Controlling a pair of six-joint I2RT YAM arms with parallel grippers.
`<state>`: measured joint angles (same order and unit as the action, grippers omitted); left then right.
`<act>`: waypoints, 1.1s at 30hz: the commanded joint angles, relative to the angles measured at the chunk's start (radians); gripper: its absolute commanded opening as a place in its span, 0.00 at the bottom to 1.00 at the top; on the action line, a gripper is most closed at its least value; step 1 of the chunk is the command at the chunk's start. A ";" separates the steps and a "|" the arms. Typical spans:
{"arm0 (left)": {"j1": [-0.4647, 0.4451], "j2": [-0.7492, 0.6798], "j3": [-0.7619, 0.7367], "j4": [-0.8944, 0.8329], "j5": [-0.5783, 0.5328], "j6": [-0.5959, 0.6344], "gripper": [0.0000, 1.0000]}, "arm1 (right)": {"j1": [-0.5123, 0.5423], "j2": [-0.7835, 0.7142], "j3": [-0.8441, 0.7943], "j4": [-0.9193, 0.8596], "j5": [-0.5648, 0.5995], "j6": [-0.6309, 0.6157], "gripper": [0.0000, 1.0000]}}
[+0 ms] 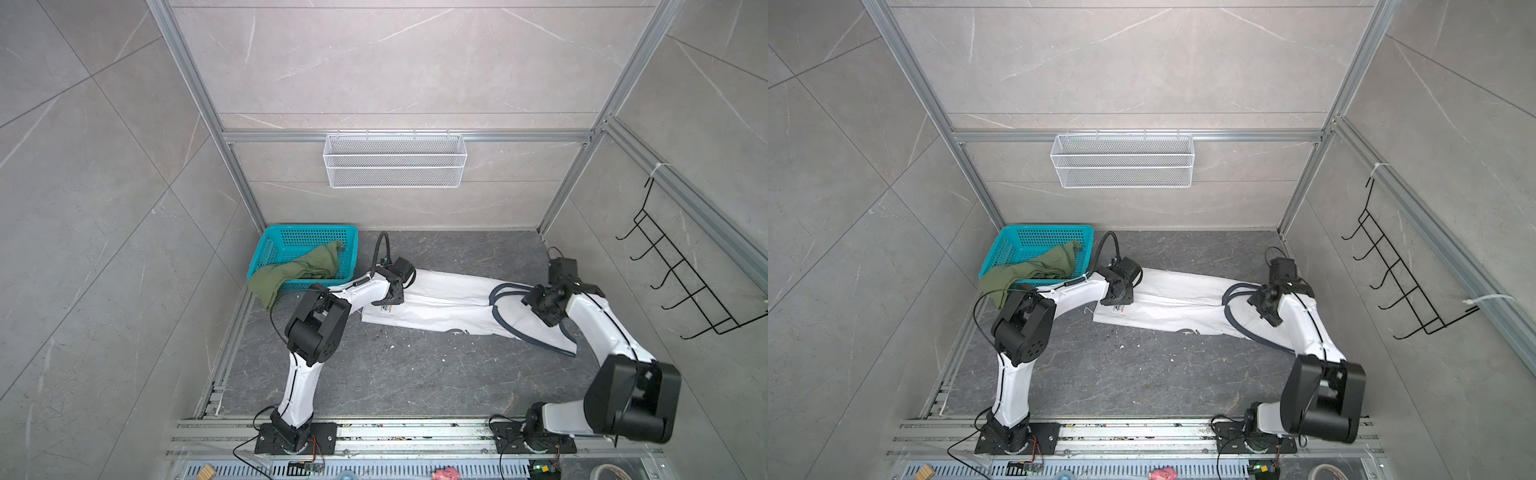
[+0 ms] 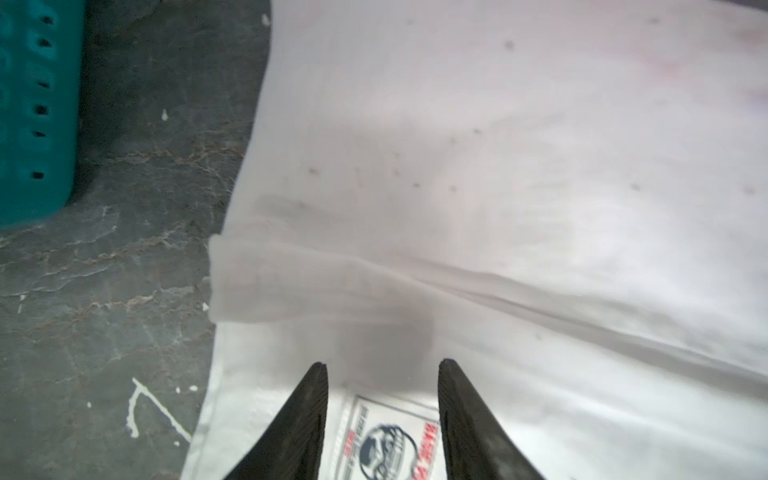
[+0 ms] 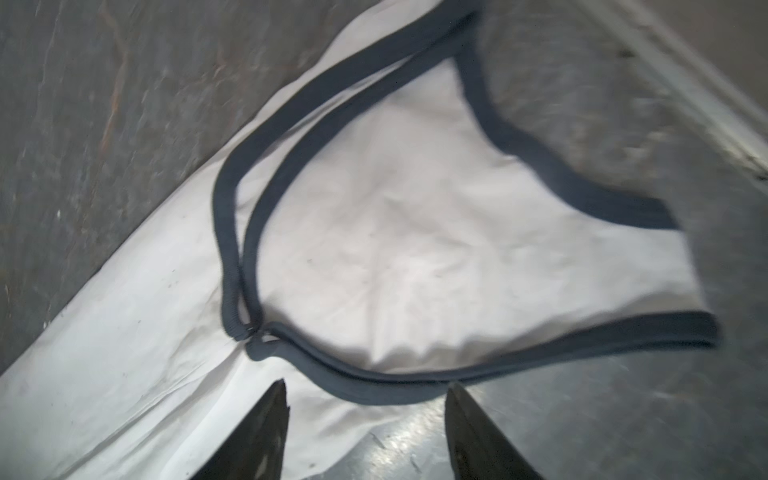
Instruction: Fold and stack the tank tops
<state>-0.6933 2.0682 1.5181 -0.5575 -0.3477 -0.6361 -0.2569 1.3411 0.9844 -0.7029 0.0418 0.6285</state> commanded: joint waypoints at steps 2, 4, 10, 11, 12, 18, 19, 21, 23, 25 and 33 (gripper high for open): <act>-0.023 -0.044 -0.009 0.026 0.056 0.024 0.47 | -0.167 -0.068 -0.119 -0.093 0.000 0.032 0.58; -0.023 -0.027 -0.012 0.035 0.060 0.025 0.47 | -0.261 -0.066 -0.153 -0.075 -0.015 0.027 0.58; -0.013 0.023 -0.020 0.062 0.091 0.031 0.48 | -0.414 -0.011 -0.196 -0.003 -0.060 0.033 0.58; -0.013 0.028 -0.021 0.063 0.092 0.031 0.48 | -0.426 -0.002 -0.199 0.004 -0.066 0.037 0.57; -0.012 0.032 -0.022 0.066 0.094 0.030 0.48 | -0.438 0.010 -0.203 0.016 -0.070 0.041 0.58; -0.007 0.045 -0.050 0.080 0.092 0.018 0.48 | -0.458 0.079 -0.235 0.098 -0.080 0.082 0.56; -0.007 0.048 -0.055 0.081 0.090 0.014 0.48 | -0.458 0.095 -0.234 0.108 -0.084 0.087 0.56; -0.003 0.050 -0.066 0.082 0.086 0.010 0.48 | -0.458 0.125 -0.235 0.130 -0.087 0.099 0.54; 0.000 0.049 -0.081 0.085 0.081 0.007 0.48 | -0.458 0.146 -0.236 0.152 -0.083 0.106 0.50; 0.001 0.045 -0.101 0.085 0.071 0.009 0.48 | -0.458 0.160 -0.235 0.169 -0.079 0.105 0.45; 0.002 -0.002 -0.198 0.119 0.042 0.042 0.48 | -0.454 0.172 -0.197 0.200 -0.081 0.087 0.11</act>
<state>-0.7052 2.0567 1.3827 -0.3672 -0.2897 -0.6147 -0.7109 1.4982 0.7658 -0.5205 -0.0479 0.7124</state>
